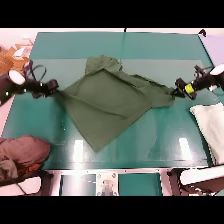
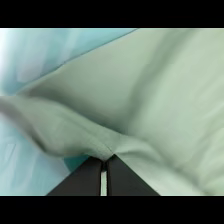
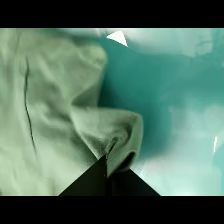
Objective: Fold the shirts.
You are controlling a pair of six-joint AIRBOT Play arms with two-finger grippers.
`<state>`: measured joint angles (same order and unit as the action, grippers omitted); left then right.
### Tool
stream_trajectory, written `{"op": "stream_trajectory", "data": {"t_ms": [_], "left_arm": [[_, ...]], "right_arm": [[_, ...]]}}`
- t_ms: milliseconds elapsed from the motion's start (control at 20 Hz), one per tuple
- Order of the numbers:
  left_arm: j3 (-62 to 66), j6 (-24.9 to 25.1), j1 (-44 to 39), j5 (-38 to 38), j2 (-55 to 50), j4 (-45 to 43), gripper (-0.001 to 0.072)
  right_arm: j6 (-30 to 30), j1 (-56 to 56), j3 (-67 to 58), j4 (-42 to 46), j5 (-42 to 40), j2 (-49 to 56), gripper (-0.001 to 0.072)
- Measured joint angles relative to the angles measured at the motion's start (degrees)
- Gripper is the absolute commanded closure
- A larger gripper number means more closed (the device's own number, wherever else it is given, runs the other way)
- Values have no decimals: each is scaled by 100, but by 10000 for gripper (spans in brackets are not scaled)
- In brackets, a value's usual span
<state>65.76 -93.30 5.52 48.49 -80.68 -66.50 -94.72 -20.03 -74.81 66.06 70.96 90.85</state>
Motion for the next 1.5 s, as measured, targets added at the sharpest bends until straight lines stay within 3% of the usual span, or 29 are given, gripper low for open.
{"op": "stream_trajectory", "data": {"t_ms": [250,400,450,500,550,600,650,700,750,900,950,1100,1250,1450,1500], "left_arm": [[1963,675,-192,-76,-1497,603,682],[2874,909,-442,-186,-2157,879,681],[3084,951,-503,-166,-2299,925,664],[3259,986,-549,-153,-2413,986,491],[3397,1008,-568,-61,-2503,1008,134],[3552,1025,-555,122,-2573,1005,99],[3716,1032,-509,319,-2597,1008,233],[3915,1047,-426,671,-2610,1008,551],[4107,1054,-330,1078,-2632,1005,682],[4614,1014,7,2492,-2647,975,684],[4673,949,63,2935,-2634,925,683],[4363,826,2,3707,-2249,522,683],[3261,745,-256,3934,-1432,-59,683],[1043,592,-409,3648,118,-415,681],[542,531,-437,3534,461,-459,681]], "right_arm": [[-424,166,3108,262,-564,-2264,694],[-581,660,4194,151,-789,-2942,691],[-634,841,4389,116,-876,-3062,588],[-656,973,4487,101,-901,-3143,413],[-658,1058,4516,114,-905,-3200,327],[-669,1088,4468,236,-859,-3246,308],[-675,1069,4356,426,-713,-3276,308],[-682,960,4172,656,-463,-3300,310],[-686,796,3947,953,-269,-3318,321],[-402,151,3209,1220,-13,-3228,326],[-195,-55,2949,1097,-9,-3077,290],[483,-345,2205,516,-76,-2223,289],[951,-457,1513,109,-111,-1113,290],[1637,-474,940,-654,57,48,295],[1770,-457,874,-785,81,232,325]]}}
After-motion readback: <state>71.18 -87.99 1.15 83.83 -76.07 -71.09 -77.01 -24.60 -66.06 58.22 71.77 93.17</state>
